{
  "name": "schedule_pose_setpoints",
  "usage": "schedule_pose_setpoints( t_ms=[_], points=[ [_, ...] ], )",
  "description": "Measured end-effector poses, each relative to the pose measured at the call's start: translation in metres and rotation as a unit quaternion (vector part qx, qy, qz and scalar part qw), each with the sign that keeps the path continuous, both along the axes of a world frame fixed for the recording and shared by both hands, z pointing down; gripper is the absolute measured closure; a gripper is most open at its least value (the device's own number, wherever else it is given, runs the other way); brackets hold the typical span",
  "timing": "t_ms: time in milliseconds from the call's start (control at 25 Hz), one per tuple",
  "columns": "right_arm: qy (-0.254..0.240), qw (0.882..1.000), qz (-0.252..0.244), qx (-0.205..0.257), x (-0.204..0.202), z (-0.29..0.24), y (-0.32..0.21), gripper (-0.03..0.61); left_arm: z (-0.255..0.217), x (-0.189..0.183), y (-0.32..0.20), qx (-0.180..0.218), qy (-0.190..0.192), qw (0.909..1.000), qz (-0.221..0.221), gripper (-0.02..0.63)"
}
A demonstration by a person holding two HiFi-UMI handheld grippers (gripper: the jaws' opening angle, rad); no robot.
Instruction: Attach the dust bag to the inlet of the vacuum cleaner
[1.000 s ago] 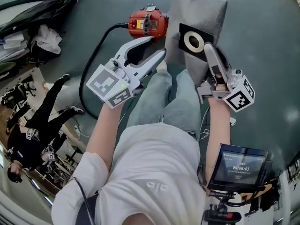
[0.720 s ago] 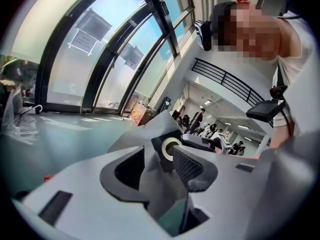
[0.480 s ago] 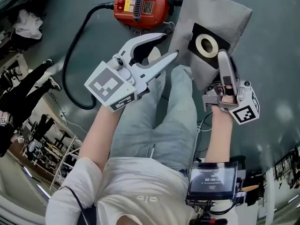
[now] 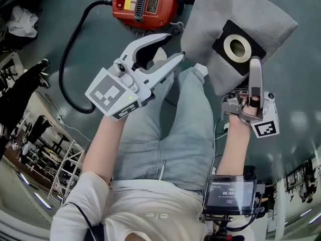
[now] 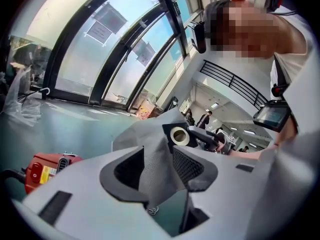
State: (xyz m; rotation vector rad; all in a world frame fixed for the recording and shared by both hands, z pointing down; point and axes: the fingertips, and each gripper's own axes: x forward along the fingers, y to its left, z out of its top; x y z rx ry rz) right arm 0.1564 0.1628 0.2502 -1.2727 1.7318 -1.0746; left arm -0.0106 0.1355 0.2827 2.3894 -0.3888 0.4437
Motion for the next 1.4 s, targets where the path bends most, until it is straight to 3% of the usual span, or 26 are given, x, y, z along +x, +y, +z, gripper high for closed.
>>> schedule_pose_setpoints(
  t_ms=[200,400,600,800,880,920,1000,1160,1280,1400],
  points=[
    [0.016,1.0,-0.012,0.005,0.02,-0.009,-0.031,0.543,0.009,0.009,-0.027,-0.007,0.034,0.9993,-0.011,0.445],
    [0.008,1.0,0.007,-0.018,0.012,-0.012,-0.054,0.543,0.011,-0.006,-0.049,-0.026,0.057,0.9981,0.004,0.443],
    [0.035,0.998,-0.054,-0.021,0.001,-0.018,-0.091,0.543,0.016,-0.003,-0.065,-0.028,0.057,0.9977,-0.023,0.429],
    [-0.002,0.99,-0.138,0.007,-0.001,-0.019,-0.116,0.543,0.044,0.033,-0.067,-0.029,0.066,0.9973,-0.018,0.239],
    [-0.046,0.982,-0.181,0.025,0.0,-0.021,-0.122,0.543,0.059,0.053,-0.064,-0.023,0.071,0.9972,-0.003,0.047],
    [-0.075,0.977,-0.198,0.029,0.002,-0.02,-0.125,0.543,0.067,0.064,-0.06,-0.022,0.072,0.9971,0.009,0.029],
    [-0.127,0.967,-0.221,0.02,0.01,-0.011,-0.128,0.543,0.079,0.087,-0.051,-0.026,0.073,0.9968,0.021,0.029],
    [-0.172,0.954,-0.244,-0.024,0.036,0.014,-0.138,0.543,0.095,0.125,-0.05,-0.065,0.084,0.9937,-0.035,0.045],
    [-0.157,0.95,-0.266,-0.054,0.055,0.026,-0.137,0.544,0.105,0.141,-0.042,-0.119,0.083,0.9871,-0.069,0.233],
    [-0.12,0.947,-0.286,-0.08,0.066,0.039,-0.13,0.545,0.115,0.157,-0.029,-0.156,0.074,0.9818,-0.08,0.374]
  ],
)
